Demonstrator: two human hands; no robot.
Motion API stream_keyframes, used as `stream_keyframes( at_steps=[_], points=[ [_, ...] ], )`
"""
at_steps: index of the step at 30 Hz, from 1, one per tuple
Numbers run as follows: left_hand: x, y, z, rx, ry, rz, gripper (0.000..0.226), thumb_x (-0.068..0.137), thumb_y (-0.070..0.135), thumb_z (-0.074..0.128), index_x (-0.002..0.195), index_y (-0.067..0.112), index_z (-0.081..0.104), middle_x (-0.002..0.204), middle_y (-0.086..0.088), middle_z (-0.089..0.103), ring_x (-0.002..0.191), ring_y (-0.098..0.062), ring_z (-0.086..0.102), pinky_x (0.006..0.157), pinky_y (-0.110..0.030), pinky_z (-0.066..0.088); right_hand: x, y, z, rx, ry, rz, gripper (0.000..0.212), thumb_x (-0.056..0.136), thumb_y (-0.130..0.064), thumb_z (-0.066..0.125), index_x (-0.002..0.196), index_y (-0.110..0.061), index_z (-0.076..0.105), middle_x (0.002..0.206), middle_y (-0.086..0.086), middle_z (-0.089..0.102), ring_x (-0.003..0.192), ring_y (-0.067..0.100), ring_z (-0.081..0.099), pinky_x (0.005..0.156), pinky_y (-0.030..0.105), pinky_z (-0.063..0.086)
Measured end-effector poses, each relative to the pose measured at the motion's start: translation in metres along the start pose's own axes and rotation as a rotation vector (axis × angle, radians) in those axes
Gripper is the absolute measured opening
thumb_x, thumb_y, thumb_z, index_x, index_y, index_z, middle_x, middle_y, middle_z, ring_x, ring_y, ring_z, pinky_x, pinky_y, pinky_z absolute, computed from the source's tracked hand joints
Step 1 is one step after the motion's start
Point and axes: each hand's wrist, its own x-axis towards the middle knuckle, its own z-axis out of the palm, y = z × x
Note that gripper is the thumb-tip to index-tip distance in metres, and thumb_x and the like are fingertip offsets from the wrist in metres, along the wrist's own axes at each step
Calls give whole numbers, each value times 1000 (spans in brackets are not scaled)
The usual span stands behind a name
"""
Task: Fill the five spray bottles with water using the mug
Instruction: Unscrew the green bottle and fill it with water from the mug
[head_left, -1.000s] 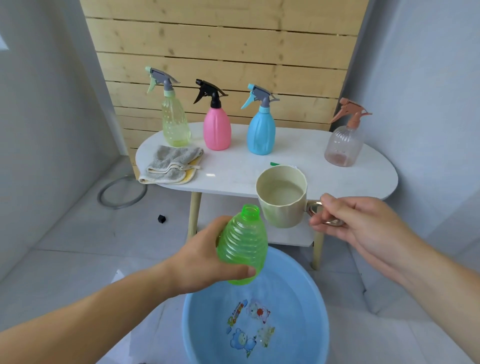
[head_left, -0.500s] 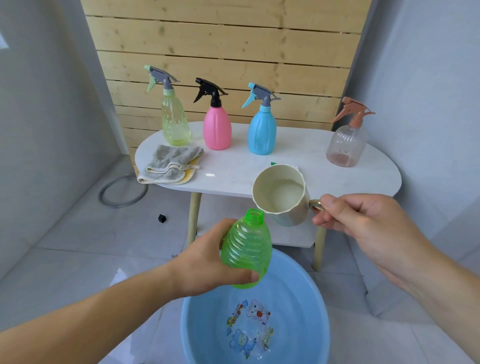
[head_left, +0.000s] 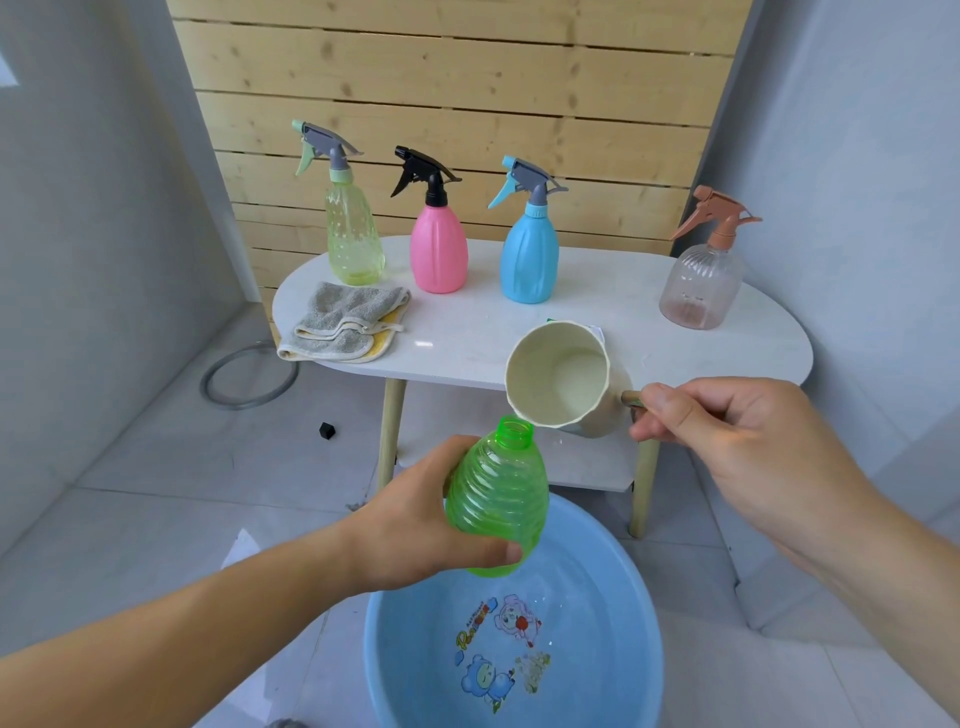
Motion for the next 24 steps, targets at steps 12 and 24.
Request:
stream_keyframes(
  at_steps=[12,24],
  points=[
    [-1,0,1,11,-6,6,85,58,52,90,134,39,52,119,15,69,117,-4,65,105,-36,54,-1,0,-1,-48,30,-99,39,73,-67,54,74,-35,77,87,31,66,90,46,59,71,30,39],
    [-1,-2,2,12,-15,-1,83,57,52,89,131,41,52,116,18,69,116,-3,65,104,-35,54,-2,-3,-2,-56,66,-137,30,85,-49,62,69,-29,77,67,9,70,81,38,61,61,29,39]
  ],
)
